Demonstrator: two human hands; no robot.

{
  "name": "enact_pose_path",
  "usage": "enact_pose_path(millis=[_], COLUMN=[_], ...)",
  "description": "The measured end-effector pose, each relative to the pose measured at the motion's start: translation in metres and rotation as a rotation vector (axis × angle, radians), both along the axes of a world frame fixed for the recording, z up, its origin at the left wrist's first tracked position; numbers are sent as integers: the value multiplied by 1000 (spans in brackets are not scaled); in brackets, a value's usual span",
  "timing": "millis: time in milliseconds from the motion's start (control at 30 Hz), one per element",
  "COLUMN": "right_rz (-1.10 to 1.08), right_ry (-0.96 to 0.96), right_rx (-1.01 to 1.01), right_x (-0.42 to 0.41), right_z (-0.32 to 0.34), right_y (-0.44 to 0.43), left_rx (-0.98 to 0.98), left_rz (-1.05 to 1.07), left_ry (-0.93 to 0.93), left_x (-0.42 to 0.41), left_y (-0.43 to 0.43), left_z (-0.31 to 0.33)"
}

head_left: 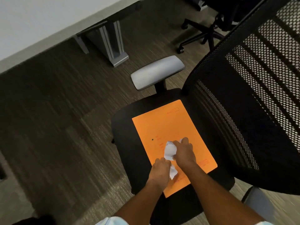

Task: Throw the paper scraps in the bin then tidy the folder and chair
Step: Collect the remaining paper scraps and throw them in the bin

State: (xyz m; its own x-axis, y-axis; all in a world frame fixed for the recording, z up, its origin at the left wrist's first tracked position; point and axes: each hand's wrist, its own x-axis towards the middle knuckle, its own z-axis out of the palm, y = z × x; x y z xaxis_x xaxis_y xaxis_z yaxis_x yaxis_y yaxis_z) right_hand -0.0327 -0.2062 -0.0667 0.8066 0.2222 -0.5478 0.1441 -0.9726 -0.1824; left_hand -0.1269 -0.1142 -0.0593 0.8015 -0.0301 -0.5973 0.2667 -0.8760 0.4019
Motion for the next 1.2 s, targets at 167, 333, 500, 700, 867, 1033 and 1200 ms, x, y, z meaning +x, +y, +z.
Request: enact_pose_path(millis=[167,333,500,700,867,1033,1200], right_rz=[-54,-103,-99,-62,-48,46,174], right_ry=[33,9,-53,-140,-184,-220,-174], right_rx=[109,145,156,189,237,366,429], right_x=[-4,-2,-3,-18,-27,-54,-107], right_z=[2,9,15,32,51,74,89], right_y=[-1,-1,5,17,39,82,146], left_rx=[-148,-348,-394,-282,-241,-237,-150], left_rz=[249,572,767,813,836,983,1037], left_ry=[15,-43,-39,-57,-83,-112,-111], left_x=[-5,-14,-36,-63,-83,-111,-178], left_y=[9,22,51,97,122,145,182], left_z=[-3,4,9,27,51,78,99])
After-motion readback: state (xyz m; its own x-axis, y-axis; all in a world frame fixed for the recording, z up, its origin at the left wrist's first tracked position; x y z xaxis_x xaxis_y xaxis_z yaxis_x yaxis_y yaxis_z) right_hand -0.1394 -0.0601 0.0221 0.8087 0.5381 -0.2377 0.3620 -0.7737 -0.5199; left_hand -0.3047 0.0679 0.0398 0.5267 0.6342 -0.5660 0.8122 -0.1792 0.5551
